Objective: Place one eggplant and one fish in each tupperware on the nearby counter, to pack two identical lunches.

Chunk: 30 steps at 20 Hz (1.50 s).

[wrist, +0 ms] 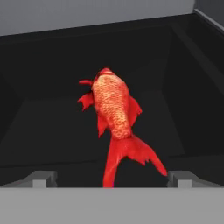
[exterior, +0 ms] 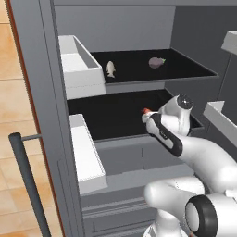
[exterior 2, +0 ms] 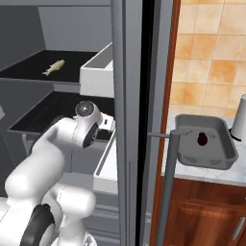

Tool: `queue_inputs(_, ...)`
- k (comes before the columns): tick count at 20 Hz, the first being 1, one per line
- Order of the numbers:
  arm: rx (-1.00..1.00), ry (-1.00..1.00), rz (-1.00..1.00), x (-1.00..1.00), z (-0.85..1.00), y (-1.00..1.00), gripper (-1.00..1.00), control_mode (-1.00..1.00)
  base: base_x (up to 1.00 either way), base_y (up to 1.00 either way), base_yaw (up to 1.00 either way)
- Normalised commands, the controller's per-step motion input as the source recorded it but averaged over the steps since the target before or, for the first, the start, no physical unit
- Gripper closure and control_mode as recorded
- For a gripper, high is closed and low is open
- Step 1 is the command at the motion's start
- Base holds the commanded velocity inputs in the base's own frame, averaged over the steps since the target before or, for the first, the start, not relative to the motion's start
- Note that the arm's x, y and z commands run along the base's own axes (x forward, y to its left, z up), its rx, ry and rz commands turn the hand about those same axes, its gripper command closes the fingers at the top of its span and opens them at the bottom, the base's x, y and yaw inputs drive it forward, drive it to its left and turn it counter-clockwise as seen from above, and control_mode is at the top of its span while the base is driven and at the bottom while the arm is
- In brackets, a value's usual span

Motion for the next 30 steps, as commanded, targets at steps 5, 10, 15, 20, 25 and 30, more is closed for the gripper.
queue_inputs(5,0.00,0.00,0.00,0.51,-0.13,-0.01,-1.00,-1.00,0.00,0.00,0.00)
queue_inputs(10,0.00,0.00,0.00,0.43,-0.12,-0.07,-1.00,-1.00,0.00,0.00,0.00)
queue_inputs(15,0.00,0.00,0.00,0.45,-0.18,-0.09,-1.00,-1.00,0.00,0.00,0.00)
queue_inputs(20,0.00,0.00,0.00,0.19,-0.46,0.00,1.00,-1.00,0.00,0.00,0.00)
queue_inputs(25,0.00,0.00,-0.04,-0.21,-0.81,0.03,1.00,-1.00,0.00,0.00,0.00)
queue_inputs(30,0.00,-0.02,-0.15,-0.97,-0.65,0.32,1.00,-1.00,0.00,0.00,0.00)
